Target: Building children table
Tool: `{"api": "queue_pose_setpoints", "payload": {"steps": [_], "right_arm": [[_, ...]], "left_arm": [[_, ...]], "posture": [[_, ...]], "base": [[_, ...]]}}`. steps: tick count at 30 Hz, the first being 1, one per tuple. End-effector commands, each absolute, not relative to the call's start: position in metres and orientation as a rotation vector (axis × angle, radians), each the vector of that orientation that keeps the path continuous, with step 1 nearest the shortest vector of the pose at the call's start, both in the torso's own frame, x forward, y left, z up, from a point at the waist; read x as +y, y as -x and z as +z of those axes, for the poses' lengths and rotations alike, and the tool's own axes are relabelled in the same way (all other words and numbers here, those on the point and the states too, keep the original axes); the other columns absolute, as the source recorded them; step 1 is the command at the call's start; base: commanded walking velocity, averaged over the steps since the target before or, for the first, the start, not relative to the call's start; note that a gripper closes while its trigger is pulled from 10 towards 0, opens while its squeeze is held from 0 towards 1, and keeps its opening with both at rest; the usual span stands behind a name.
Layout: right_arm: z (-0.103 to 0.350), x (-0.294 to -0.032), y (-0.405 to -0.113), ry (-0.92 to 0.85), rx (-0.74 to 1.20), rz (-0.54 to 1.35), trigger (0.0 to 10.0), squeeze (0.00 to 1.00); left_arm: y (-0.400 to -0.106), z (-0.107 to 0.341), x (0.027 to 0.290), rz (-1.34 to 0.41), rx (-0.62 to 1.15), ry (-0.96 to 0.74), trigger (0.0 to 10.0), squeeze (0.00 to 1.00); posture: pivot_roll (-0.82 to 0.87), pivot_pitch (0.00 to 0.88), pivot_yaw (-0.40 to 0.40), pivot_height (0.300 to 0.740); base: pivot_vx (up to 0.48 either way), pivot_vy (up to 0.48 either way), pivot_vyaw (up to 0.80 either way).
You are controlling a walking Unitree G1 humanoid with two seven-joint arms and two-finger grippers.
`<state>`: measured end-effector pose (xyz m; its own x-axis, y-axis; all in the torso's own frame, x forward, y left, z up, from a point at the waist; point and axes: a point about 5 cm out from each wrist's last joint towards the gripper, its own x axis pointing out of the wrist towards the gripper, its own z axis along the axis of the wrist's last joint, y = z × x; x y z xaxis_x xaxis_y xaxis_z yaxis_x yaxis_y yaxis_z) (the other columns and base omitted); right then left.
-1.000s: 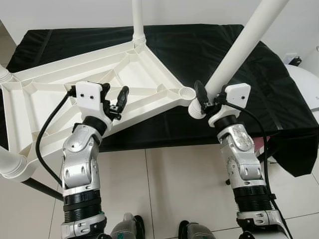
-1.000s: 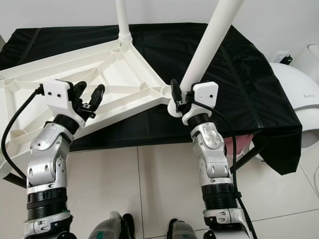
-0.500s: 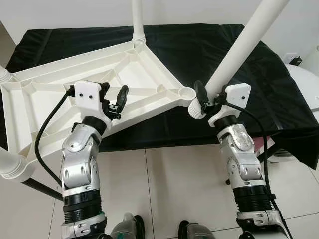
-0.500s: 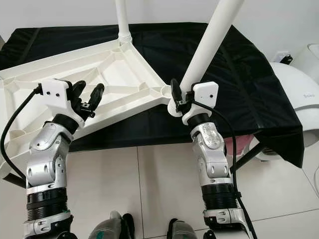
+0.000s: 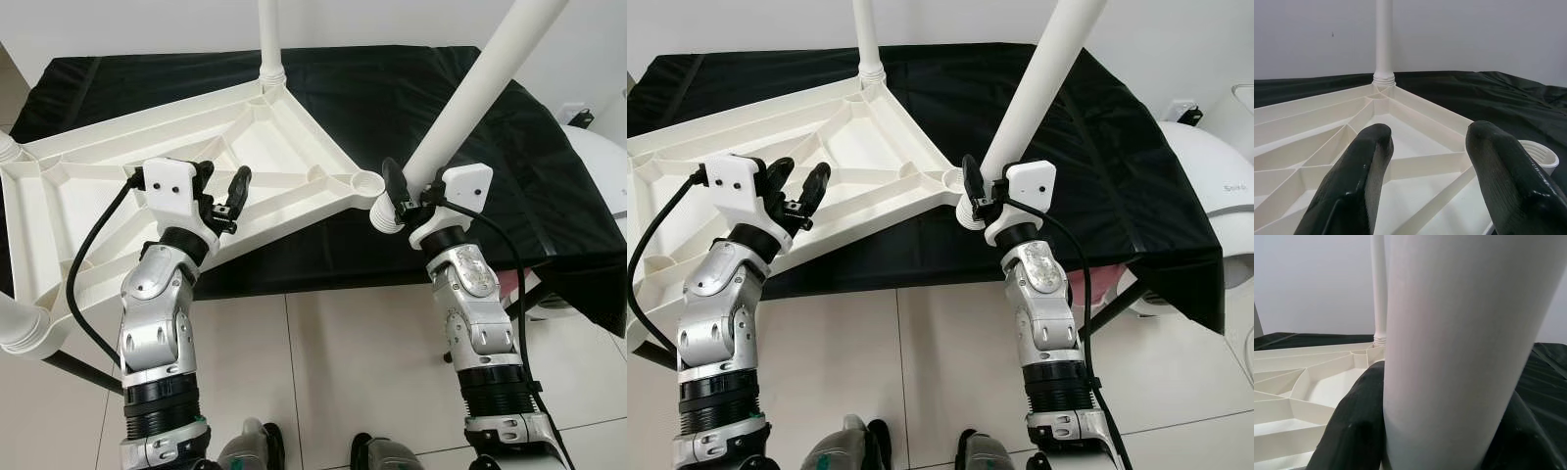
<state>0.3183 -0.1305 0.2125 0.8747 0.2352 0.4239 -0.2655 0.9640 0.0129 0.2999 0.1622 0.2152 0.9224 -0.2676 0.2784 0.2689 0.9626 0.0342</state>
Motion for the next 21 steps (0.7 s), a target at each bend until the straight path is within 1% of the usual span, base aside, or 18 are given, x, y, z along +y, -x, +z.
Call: {"api": "queue_pose_setpoints", "payload": {"steps": [1,21], "right_arm": [[0.2173,-0.1277,-0.3170,-0.070,-0.458,0.273,10.0,0.00],[0.2180,-0.1277,-0.3180,-0.071,-0.460,0.273,10.0,0.00]], "left_arm": [[-0.3009,0.2149,0.1707,-0.089,-0.277,0.039,10.0,0.00],[-0.3020,0.2164,0.1702,-0.091,-0.280,0.043,10.0,0.00]], "posture": [[-0.05,0.142,0.003,0.740],[-0.05,0.137,0.002,0.740]], "base": [[0.000,0.000,0.00],[0.262,0.000,0.00]]}}
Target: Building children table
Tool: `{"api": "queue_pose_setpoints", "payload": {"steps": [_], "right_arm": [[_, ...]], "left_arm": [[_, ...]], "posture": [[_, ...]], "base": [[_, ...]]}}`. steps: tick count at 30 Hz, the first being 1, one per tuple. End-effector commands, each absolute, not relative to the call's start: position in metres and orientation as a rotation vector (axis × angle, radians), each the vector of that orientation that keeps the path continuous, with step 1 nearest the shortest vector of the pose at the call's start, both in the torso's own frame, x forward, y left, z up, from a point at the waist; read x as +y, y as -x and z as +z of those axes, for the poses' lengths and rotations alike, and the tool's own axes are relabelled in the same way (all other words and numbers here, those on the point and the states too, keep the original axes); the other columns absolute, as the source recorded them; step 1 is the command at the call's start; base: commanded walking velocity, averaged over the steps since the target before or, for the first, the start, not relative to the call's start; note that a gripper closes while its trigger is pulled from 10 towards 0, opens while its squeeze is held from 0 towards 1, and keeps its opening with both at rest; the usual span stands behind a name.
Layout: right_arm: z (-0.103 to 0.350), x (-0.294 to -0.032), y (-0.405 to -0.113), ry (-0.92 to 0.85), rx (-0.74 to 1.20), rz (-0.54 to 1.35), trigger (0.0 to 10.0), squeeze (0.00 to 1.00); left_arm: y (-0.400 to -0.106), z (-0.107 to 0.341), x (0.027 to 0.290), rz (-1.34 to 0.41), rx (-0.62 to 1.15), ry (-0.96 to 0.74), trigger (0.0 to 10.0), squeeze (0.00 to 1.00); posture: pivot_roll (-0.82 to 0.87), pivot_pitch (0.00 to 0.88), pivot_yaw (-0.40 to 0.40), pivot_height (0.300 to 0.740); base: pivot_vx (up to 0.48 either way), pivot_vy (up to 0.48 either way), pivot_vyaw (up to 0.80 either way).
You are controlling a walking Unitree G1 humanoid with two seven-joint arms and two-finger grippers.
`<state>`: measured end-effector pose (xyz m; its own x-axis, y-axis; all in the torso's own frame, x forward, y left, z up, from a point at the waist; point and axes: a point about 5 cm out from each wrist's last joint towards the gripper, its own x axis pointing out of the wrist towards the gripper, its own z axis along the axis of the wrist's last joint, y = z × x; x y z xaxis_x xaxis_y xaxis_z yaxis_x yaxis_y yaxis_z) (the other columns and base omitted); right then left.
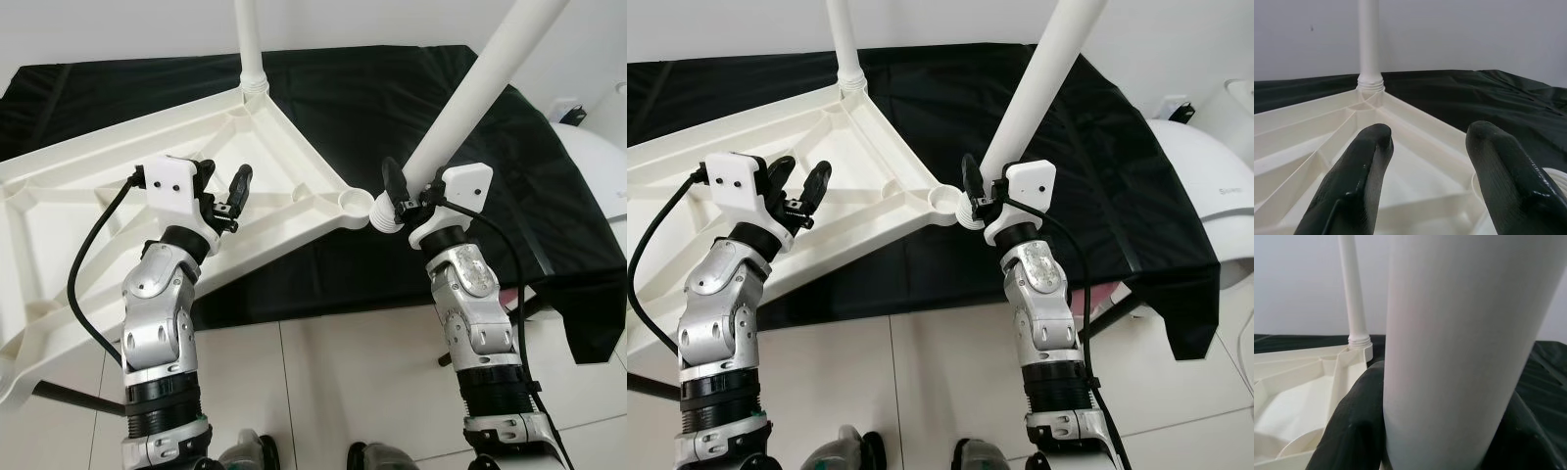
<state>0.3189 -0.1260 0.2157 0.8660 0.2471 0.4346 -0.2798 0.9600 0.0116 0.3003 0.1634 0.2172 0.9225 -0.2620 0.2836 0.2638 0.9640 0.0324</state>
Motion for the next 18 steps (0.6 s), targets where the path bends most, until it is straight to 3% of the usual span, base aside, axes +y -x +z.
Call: {"api": "queue_pose_setpoints", "payload": {"steps": [1,6,18], "right_arm": [[0.2180,-0.1277,-0.3180,-0.071,-0.460,0.273,10.0,0.00],[0.2180,-0.1276,-0.3184,-0.070,-0.460,0.275,10.0,0.00],[0.2181,-0.1269,-0.3186,-0.073,-0.460,0.279,10.0,0.00]], "left_arm": [[-0.3020,0.2164,0.1702,-0.091,-0.280,0.043,10.0,0.00],[-0.3023,0.2164,0.1699,-0.090,-0.281,0.043,10.0,0.00],[-0.2999,0.2142,0.1631,-0.145,-0.260,0.050,10.0,0.00]], "posture": [[-0.05,0.137,0.002,0.740],[-0.05,0.136,0.001,0.740],[-0.05,0.137,0.001,0.740]], "base": [[0.262,0.000,0.00],[0.262,0.000,0.00],[0.000,0.000,0.00]]}}
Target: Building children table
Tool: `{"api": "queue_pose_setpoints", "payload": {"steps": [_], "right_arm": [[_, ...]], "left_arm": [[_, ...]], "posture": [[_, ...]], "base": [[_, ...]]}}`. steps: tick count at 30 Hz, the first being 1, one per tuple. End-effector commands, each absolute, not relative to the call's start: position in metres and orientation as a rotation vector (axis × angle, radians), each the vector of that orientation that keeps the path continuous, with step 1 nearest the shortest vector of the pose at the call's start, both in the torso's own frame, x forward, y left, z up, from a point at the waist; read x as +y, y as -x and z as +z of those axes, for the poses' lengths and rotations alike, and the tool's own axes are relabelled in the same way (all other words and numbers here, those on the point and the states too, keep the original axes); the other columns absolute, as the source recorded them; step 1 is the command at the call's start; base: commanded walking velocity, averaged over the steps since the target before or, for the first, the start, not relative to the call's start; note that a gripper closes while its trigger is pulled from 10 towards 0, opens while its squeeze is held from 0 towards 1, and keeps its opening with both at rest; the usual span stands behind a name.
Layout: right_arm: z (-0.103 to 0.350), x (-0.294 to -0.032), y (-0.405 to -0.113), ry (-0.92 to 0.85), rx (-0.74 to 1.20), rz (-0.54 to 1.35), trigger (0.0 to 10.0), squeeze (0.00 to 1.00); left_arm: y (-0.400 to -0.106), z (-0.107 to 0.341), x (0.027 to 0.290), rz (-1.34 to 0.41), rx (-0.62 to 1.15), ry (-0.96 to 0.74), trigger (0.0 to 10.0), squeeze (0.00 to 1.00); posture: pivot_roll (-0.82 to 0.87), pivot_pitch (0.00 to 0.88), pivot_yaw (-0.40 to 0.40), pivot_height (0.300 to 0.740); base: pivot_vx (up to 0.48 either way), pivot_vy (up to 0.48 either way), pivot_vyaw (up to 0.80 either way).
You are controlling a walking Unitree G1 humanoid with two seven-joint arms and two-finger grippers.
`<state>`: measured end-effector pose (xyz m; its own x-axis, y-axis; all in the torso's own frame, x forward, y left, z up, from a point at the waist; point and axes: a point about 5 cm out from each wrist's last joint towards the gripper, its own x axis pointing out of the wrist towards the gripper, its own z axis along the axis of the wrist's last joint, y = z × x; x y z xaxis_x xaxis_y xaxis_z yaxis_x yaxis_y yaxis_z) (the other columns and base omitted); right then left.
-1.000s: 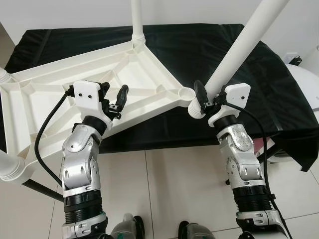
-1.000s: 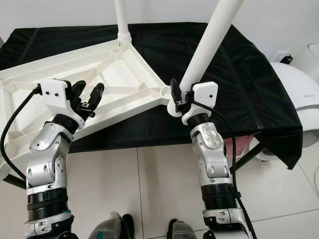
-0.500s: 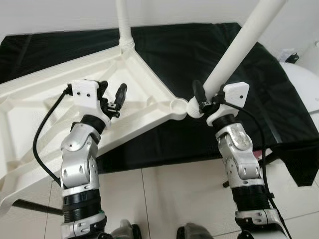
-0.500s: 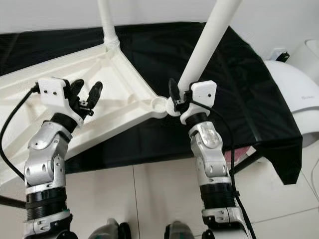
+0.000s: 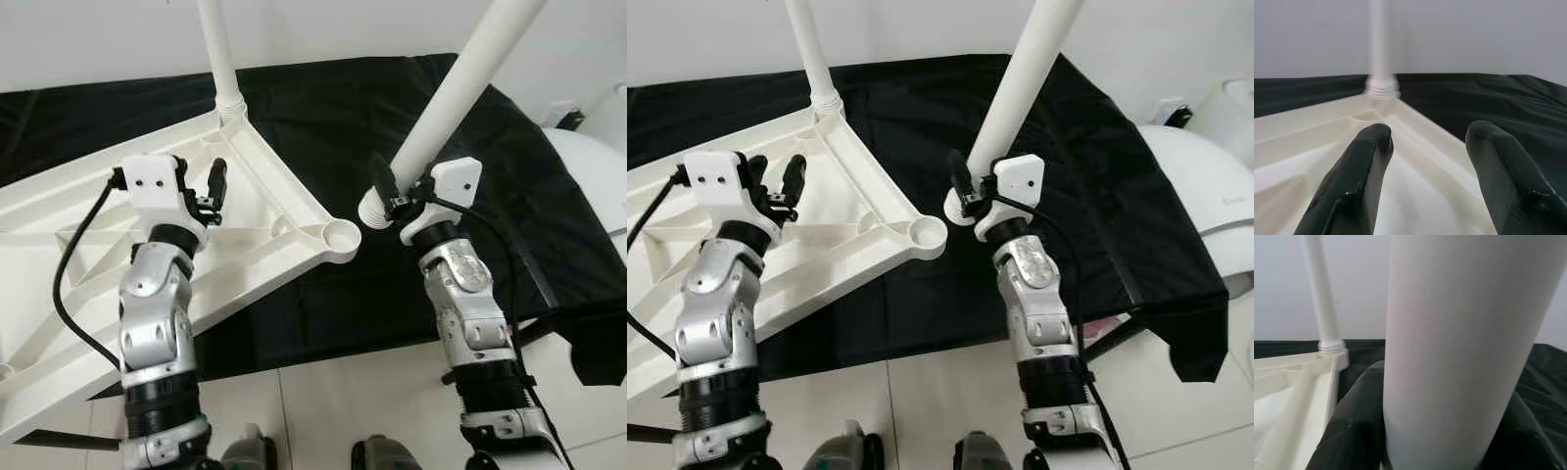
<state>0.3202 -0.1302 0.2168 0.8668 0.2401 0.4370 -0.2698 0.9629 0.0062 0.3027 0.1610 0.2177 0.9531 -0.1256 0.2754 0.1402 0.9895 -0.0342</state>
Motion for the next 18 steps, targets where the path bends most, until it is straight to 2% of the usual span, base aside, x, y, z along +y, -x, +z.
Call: {"api": "queue_pose_setpoints", "payload": {"steps": [1,4,5,18], "right_arm": [[0.218,-0.127,-0.319,-0.072,-0.459,0.279,10.0,0.00],[0.218,-0.127,-0.319,-0.072,-0.458,0.279,10.0,0.00],[0.218,-0.127,-0.319,-0.071,-0.458,0.279,10.0,0.00],[0.218,-0.128,-0.319,-0.066,-0.459,0.283,10.0,0.00]], "left_arm": [[-0.299,0.213,0.159,-0.179,-0.254,0.040,10.0,0.00],[-0.296,0.213,0.146,-0.294,-0.243,0.013,10.0,0.00],[-0.290,0.213,0.130,-0.430,-0.233,-0.025,10.0,0.00],[-0.276,0.197,0.090,-0.757,-0.161,-0.173,10.0,0.00]], "posture": [[-0.05,0.137,0.001,0.740],[-0.05,0.137,0.001,0.740],[-0.05,0.137,0.001,0.740],[-0.05,0.134,0.001,0.740]], "base": [[0.000,0.000,0.00],[0.000,0.000,0.00],[0.000,0.000,0.00],[0.000,0.000,0.00]]}}
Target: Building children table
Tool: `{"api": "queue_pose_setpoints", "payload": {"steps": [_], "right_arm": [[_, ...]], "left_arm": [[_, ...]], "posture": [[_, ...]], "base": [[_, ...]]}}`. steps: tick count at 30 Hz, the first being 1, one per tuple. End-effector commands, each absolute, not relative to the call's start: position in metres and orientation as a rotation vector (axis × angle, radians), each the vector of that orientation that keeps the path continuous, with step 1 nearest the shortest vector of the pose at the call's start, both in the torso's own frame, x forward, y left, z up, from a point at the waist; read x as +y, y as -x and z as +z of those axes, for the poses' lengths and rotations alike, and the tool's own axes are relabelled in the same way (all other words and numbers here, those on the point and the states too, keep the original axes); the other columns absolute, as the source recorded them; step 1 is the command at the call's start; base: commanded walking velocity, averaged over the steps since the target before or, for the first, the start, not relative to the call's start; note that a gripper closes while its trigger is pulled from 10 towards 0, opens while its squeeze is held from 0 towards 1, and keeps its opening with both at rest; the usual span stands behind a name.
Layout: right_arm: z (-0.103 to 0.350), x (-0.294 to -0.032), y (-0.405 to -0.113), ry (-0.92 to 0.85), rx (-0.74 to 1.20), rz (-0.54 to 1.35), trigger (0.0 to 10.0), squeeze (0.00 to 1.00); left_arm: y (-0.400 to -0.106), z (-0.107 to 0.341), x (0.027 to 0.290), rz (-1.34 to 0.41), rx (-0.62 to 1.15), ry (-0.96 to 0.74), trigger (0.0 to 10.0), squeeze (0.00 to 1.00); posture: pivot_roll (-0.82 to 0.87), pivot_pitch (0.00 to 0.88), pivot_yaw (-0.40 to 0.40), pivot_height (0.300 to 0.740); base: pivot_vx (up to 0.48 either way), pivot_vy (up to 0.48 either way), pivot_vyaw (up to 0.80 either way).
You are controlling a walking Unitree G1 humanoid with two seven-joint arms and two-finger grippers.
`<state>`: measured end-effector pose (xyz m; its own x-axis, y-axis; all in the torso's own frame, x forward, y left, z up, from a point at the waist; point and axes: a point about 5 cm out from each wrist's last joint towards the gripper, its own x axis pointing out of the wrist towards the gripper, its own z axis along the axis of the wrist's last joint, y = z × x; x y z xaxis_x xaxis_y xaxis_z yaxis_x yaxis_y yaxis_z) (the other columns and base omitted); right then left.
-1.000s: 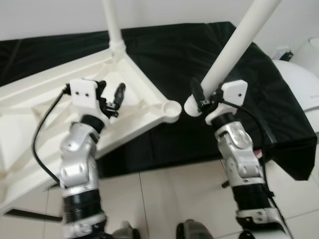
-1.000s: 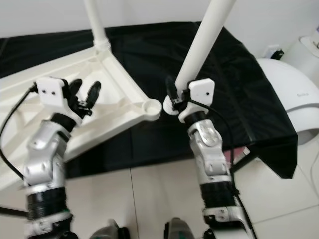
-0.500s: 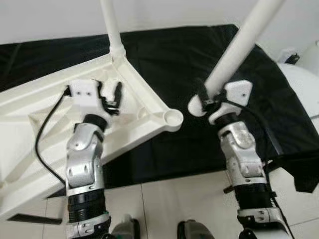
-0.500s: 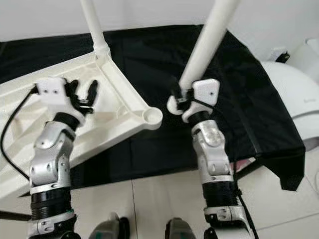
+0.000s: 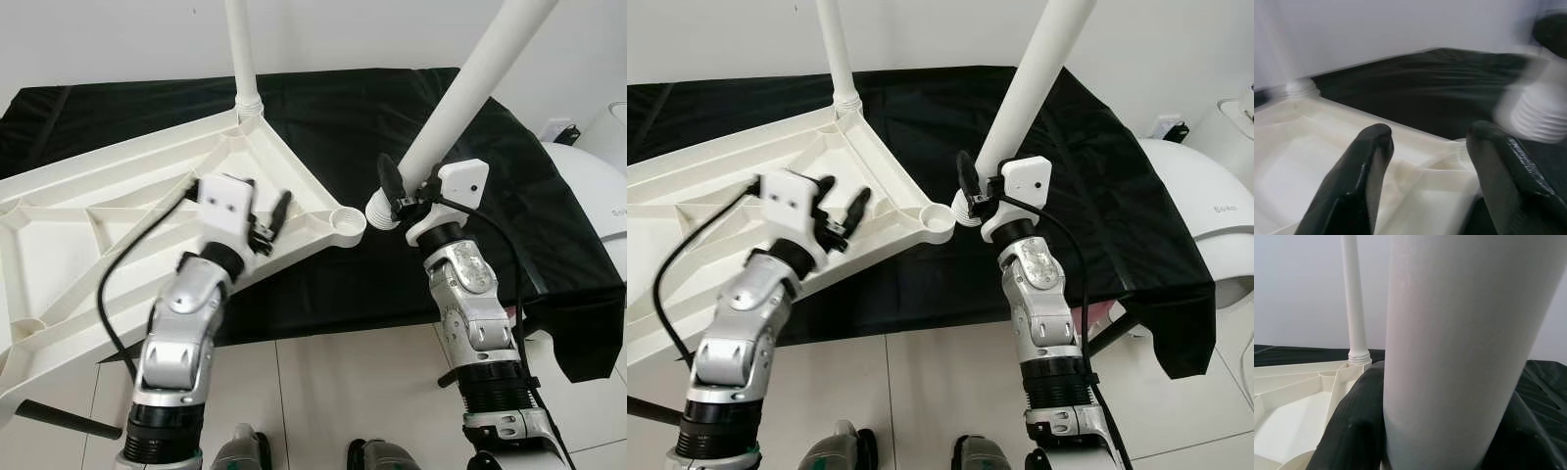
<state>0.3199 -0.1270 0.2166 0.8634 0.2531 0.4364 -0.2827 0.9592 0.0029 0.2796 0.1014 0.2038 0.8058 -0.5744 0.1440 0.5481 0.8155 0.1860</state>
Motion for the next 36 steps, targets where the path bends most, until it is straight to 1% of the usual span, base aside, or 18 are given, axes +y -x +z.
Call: {"api": "queue_pose_setpoints", "payload": {"steps": [1,5,13,15,19,25,29,36], "right_arm": [[0.218,-0.128,-0.319,-0.066,-0.459,0.283,10.0,0.00],[0.219,-0.129,-0.319,-0.062,-0.460,0.281,10.0,0.00],[0.219,-0.131,-0.318,-0.058,-0.461,0.275,10.0,0.00],[0.219,-0.131,-0.318,-0.056,-0.461,0.274,10.0,0.00],[0.220,-0.132,-0.318,-0.053,-0.464,0.269,10.0,0.00],[0.220,-0.134,-0.316,-0.051,-0.467,0.257,10.0,0.00],[0.220,-0.135,-0.316,-0.051,-0.468,0.254,10.0,0.00],[0.219,-0.135,-0.315,-0.055,-0.467,0.246,10.0,0.00]], "left_arm": [[-0.276,0.197,0.090,-0.757,-0.161,-0.173,10.0,0.00],[-0.279,0.187,0.078,-0.809,-0.109,-0.229,10.0,0.00],[-0.282,0.178,0.069,-0.849,-0.067,-0.283,10.0,0.00],[-0.287,0.171,0.067,-0.840,-0.022,-0.340,10.0,0.00],[-0.295,0.163,0.071,-0.825,0.039,-0.387,10.0,0.00],[-0.304,0.159,0.080,-0.781,0.096,-0.401,10.0,0.00],[-0.306,0.160,0.082,-0.770,0.101,-0.401,10.0,0.00],[-0.308,0.177,0.087,-0.759,0.040,-0.375,10.0,0.00]], "posture": [[-0.05,0.134,0.001,0.740],[-0.07,0.135,0.005,0.740],[-0.07,0.138,0.007,0.740],[-0.07,0.141,0.008,0.740],[-0.08,0.143,0.013,0.740],[-0.08,0.146,0.022,0.740],[-0.08,0.147,0.023,0.740],[-0.08,0.149,0.030,0.740]], "base": [[0.000,0.000,0.00],[0.000,0.000,0.00],[0.000,0.000,0.00],[0.000,0.000,0.00],[0.000,0.000,0.00],[0.000,0.000,0.00],[0.000,0.000,0.00],[0.000,0.000,0.00]]}}
